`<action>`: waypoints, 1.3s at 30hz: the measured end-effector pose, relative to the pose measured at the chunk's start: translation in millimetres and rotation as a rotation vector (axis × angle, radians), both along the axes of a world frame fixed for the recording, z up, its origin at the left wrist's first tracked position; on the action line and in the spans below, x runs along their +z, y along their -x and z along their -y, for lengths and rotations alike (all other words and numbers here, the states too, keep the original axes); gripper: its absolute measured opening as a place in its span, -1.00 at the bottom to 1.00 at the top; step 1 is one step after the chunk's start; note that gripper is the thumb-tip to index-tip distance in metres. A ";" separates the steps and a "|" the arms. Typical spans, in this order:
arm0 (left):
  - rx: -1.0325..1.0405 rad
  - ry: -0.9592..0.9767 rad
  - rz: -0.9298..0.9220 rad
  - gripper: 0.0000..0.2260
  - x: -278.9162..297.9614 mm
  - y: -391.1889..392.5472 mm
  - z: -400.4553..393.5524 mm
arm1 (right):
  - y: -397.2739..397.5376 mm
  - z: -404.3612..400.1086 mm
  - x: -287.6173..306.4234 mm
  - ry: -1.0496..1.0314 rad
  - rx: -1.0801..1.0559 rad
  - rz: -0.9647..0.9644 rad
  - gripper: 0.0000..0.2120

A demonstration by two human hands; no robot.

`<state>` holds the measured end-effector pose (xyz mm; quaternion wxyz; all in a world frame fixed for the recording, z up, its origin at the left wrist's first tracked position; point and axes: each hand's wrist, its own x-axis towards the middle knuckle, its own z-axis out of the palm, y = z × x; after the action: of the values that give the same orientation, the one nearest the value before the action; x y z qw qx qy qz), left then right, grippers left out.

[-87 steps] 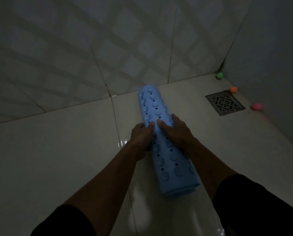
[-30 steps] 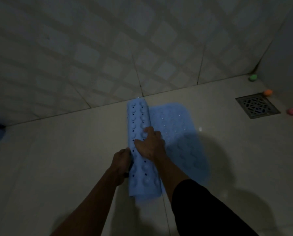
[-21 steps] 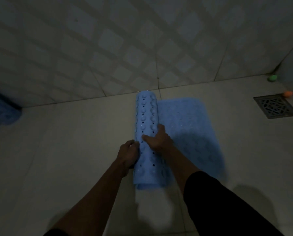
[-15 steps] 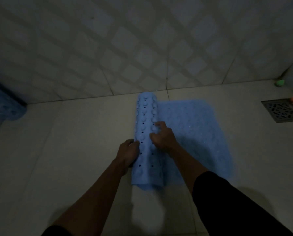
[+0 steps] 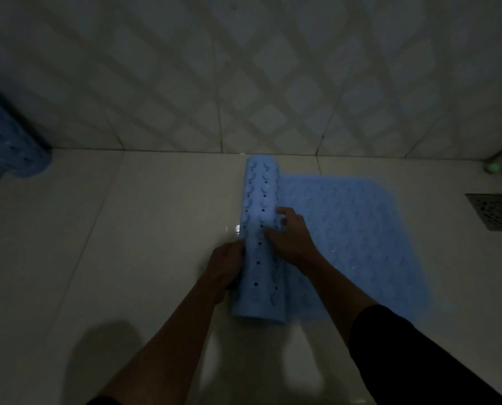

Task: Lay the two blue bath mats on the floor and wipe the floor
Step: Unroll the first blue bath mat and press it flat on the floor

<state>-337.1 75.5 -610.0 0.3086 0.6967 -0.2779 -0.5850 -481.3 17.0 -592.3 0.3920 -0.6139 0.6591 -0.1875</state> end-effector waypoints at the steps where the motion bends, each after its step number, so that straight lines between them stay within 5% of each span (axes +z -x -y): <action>1: -0.002 0.026 0.012 -0.59 -4.3 -2.5 -0.9 | -2.1 -0.7 0.3 0.023 -0.018 -0.005 -0.40; 5: -0.050 0.100 0.072 -0.40 -10.7 -11.7 -10.9 | -15.6 -3.5 -4.0 -0.136 -0.027 -0.060 -0.35; 12: -0.015 0.088 0.141 -0.66 9.6 -30.2 -22.8 | -39.1 -5.6 -4.2 -0.073 -0.133 0.281 -0.35; 18: 0.006 0.121 0.232 -0.42 4.9 -48.8 -37.3 | -67.0 -0.4 -16.8 -0.169 0.095 0.237 -0.15; 28: 0.033 0.100 0.421 -0.35 -9.6 -79.7 -43.5 | -103.0 -0.9 -20.5 -0.166 0.198 0.224 -0.51; 32: -0.057 0.127 0.575 -0.55 -15.8 -81.3 -44.7 | -117.1 2.4 -21.8 -0.108 0.308 0.142 -0.68; 39: 0.059 0.254 0.706 -0.50 -24.8 -107.5 -52.0 | -156.9 -6.6 -31.0 0.024 0.535 0.101 -0.50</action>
<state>-229.6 127.5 -634.9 0.2945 0.8194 -0.4172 -0.2604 -324.5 23.6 -623.3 0.4525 -0.7607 0.4508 -0.1153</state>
